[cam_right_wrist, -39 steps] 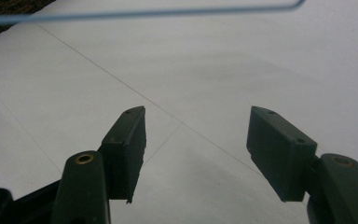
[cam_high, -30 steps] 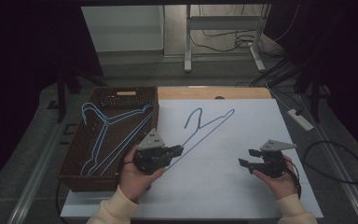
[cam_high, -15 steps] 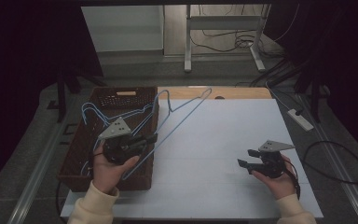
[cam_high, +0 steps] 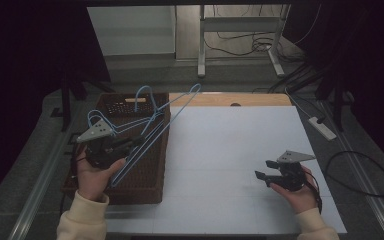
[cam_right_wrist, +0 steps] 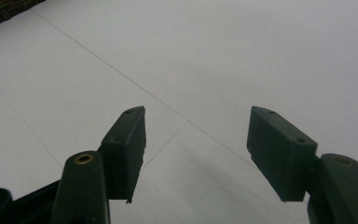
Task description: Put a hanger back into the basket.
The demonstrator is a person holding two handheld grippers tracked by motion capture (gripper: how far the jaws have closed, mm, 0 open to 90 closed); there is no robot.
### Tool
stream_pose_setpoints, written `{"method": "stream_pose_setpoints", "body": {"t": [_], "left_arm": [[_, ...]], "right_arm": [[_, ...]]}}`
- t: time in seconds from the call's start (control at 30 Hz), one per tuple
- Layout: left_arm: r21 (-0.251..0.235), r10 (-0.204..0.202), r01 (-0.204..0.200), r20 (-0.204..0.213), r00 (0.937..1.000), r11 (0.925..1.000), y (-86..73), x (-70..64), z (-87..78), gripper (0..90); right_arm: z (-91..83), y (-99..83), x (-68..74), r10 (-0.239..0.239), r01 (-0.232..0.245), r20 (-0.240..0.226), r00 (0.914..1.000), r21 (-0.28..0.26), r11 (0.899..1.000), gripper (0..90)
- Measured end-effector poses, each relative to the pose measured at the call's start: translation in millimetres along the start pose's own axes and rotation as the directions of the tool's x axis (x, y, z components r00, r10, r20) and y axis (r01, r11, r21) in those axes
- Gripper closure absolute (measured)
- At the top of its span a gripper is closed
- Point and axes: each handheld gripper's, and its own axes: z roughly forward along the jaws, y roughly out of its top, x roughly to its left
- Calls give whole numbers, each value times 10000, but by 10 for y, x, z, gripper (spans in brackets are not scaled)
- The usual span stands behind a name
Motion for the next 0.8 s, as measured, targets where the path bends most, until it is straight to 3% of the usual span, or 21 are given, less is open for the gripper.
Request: {"method": "stream_pose_setpoints", "body": {"t": [0.27, 0.53, 0.8], "left_arm": [[353, -504, 524, -548, 9972, 9980, -102, 316, -15, 865], [490, -742, 794, -1008, 9921, 9956, -166, 519, -144, 865], [679, -954, 1035, -1138, 9889, 9923, -235, 654, -217, 865]], "right_arm": [[11, 3, 1, -32, 32, 16, 10000, 52, 10000, 380], [24, -2, 2, -56, 56, 24, 10000, 178, 9998, 376], [32, -2, 4, -73, 73, 6, 10000, 242, 9997, 374]]}}
